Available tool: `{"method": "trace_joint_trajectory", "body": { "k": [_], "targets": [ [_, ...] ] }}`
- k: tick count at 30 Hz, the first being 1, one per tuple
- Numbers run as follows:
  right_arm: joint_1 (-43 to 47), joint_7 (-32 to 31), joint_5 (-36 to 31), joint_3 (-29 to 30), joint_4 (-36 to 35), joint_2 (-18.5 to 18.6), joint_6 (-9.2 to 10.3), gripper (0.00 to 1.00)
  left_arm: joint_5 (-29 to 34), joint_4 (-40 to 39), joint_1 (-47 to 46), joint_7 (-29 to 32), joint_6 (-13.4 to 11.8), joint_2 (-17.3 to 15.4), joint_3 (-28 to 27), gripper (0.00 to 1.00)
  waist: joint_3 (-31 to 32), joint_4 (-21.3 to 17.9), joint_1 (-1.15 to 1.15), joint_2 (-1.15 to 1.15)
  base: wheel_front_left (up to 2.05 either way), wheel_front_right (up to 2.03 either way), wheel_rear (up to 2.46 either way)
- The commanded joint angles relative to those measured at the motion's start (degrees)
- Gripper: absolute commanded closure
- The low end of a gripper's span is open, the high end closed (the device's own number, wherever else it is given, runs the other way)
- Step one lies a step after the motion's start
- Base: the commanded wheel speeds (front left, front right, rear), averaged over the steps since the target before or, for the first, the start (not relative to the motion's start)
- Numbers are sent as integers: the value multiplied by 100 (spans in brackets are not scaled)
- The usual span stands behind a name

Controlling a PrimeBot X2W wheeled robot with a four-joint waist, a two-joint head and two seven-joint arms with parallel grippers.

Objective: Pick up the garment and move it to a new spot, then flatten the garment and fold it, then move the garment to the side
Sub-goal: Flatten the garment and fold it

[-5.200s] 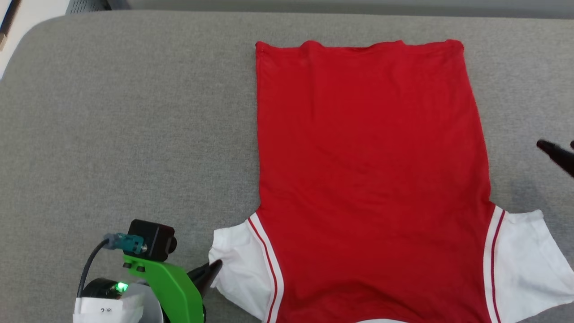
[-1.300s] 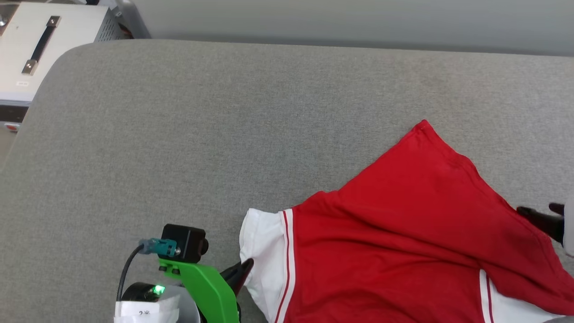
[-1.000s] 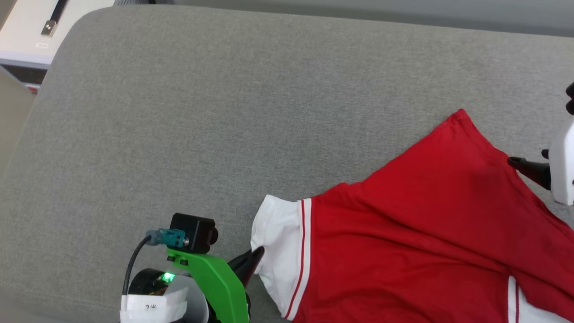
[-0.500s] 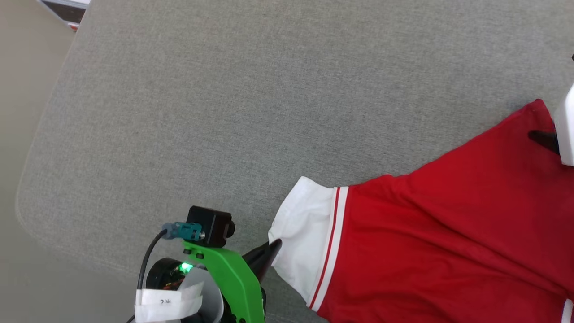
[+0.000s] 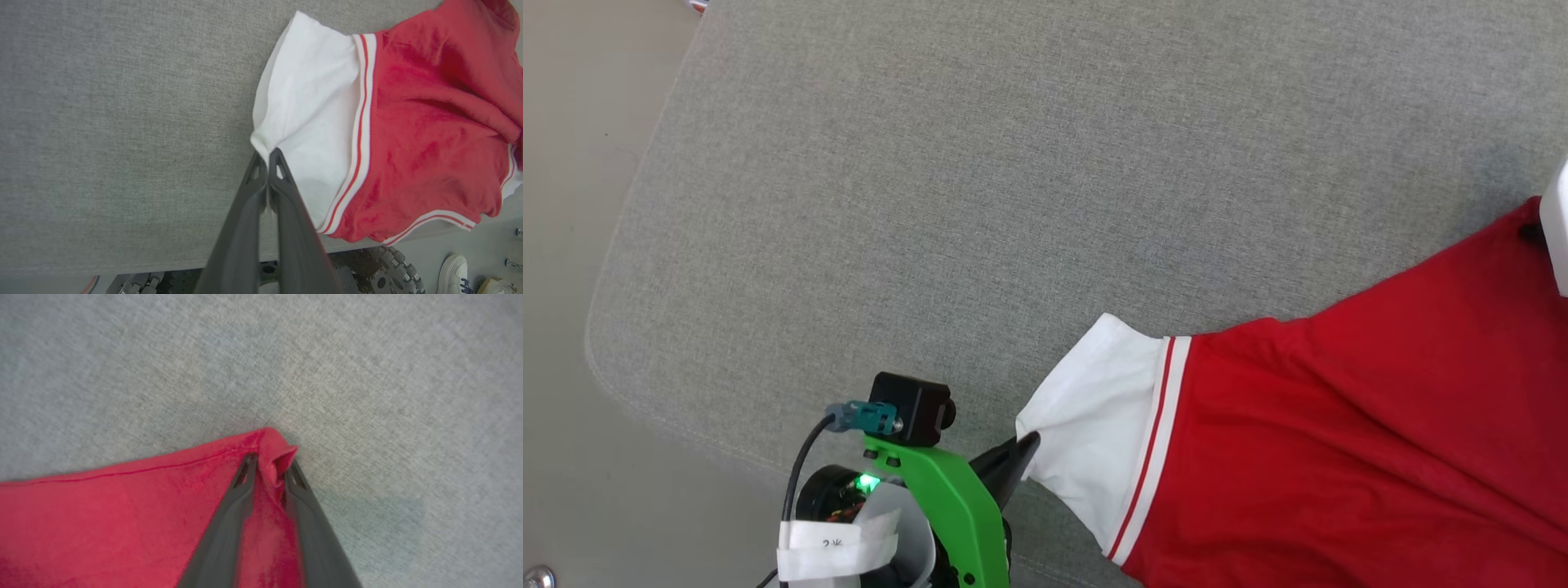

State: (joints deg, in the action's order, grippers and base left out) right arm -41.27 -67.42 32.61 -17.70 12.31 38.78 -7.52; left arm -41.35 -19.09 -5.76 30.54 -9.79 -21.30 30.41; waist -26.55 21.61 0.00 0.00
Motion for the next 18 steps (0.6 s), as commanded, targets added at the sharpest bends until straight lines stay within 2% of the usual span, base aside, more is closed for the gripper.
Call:
{"method": "trace_joint_trajectory", "body": {
  "k": [1,10,18],
  "targets": [
    [205,32,68,-160,227,-119,3,100,-4,21,-119,-42,29,36,-25,100,9,-10,0,0,0,0,0],
    [18,857,237,74,481,-289,3,100,-40,91,-165,-181,24,13,-176,100,326,-186,0,0,0,0,0],
    [-21,1721,384,251,636,-406,3,100,-44,10,-137,-270,-44,-78,-342,100,869,-534,0,0,0,0,0]
  ]
}}
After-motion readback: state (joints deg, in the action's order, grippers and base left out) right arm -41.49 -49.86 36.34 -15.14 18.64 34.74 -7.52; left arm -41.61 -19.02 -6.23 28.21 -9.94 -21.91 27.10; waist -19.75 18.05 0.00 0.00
